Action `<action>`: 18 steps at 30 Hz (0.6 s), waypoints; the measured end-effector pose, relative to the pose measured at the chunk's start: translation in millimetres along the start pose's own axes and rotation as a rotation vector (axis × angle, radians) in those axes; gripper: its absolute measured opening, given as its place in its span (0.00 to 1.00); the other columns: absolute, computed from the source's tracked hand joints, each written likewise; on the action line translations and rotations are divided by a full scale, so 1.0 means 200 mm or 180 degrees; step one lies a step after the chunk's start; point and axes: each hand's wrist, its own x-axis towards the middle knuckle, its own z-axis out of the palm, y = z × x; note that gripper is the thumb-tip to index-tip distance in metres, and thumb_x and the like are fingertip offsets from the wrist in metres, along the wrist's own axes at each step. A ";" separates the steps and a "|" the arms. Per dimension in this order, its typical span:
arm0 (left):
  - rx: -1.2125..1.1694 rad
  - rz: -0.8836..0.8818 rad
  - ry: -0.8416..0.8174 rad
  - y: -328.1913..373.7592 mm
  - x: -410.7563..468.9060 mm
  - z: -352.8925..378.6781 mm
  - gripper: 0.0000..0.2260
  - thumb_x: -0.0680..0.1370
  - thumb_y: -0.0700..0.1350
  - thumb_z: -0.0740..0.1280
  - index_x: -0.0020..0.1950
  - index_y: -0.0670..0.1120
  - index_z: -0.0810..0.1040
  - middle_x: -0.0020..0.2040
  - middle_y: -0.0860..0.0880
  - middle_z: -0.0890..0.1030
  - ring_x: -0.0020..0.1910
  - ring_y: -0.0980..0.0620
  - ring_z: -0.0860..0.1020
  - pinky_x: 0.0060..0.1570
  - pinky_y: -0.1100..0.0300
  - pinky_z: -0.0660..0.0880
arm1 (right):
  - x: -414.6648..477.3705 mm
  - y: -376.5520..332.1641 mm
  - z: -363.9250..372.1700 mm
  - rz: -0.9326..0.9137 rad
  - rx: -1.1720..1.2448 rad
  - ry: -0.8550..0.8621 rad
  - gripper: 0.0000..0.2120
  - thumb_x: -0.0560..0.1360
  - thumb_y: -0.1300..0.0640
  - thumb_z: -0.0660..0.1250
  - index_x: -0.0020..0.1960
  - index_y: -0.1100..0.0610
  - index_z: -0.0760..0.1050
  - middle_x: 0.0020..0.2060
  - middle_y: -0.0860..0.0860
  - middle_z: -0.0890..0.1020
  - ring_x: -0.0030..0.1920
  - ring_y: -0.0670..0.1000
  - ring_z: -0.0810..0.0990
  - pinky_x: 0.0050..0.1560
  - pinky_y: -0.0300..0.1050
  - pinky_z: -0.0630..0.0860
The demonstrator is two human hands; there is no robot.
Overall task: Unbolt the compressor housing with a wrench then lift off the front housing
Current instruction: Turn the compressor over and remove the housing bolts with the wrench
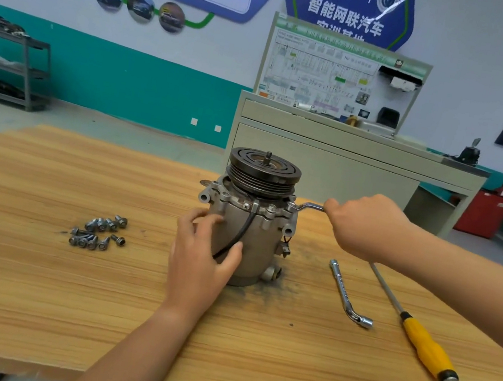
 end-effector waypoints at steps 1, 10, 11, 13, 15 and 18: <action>0.0030 -0.0079 0.0018 0.00 0.01 0.00 0.22 0.69 0.44 0.74 0.59 0.42 0.73 0.64 0.43 0.68 0.61 0.45 0.71 0.57 0.49 0.70 | 0.03 -0.01 0.01 0.0026 -0.0028 -0.0028 0.09 0.78 0.63 0.53 0.56 0.58 0.67 0.28 0.49 0.67 0.27 0.47 0.67 0.25 0.40 0.61; -0.0448 -0.0777 -0.0464 -0.05 0.02 0.02 0.41 0.69 0.53 0.74 0.75 0.47 0.55 0.74 0.48 0.60 0.73 0.51 0.58 0.71 0.52 0.58 | 0.25 -0.06 0.05 0.0243 0.0505 0.0558 0.13 0.77 0.67 0.56 0.59 0.58 0.71 0.46 0.54 0.82 0.48 0.55 0.79 0.64 0.47 0.64; -0.0523 -0.0886 -0.0578 -0.06 0.02 0.02 0.42 0.69 0.53 0.74 0.76 0.48 0.54 0.74 0.49 0.60 0.72 0.51 0.59 0.71 0.51 0.59 | 0.23 -0.05 0.06 0.0345 0.0636 0.0680 0.12 0.78 0.66 0.55 0.59 0.58 0.70 0.45 0.54 0.81 0.45 0.55 0.79 0.57 0.46 0.67; -0.0607 -0.1002 -0.0777 -0.07 0.02 0.03 0.41 0.69 0.54 0.73 0.76 0.48 0.55 0.73 0.49 0.61 0.71 0.51 0.62 0.69 0.50 0.63 | 0.15 -0.01 0.08 0.0624 0.1011 0.0991 0.11 0.80 0.61 0.53 0.60 0.60 0.68 0.38 0.54 0.78 0.36 0.55 0.74 0.37 0.45 0.68; -0.0575 -0.0955 -0.0845 -0.08 0.02 0.03 0.39 0.69 0.54 0.73 0.75 0.48 0.57 0.71 0.50 0.62 0.69 0.51 0.64 0.66 0.53 0.65 | 0.04 0.03 0.10 0.0920 0.1609 0.1295 0.11 0.81 0.56 0.52 0.58 0.60 0.67 0.30 0.51 0.72 0.30 0.54 0.71 0.28 0.44 0.63; -0.0558 -0.0936 -0.0836 -0.09 0.02 0.04 0.39 0.69 0.54 0.73 0.74 0.48 0.58 0.71 0.50 0.63 0.68 0.52 0.65 0.63 0.59 0.64 | -0.10 0.04 0.11 0.0886 0.1667 0.1095 0.11 0.81 0.52 0.51 0.57 0.57 0.67 0.27 0.48 0.68 0.27 0.50 0.68 0.26 0.42 0.61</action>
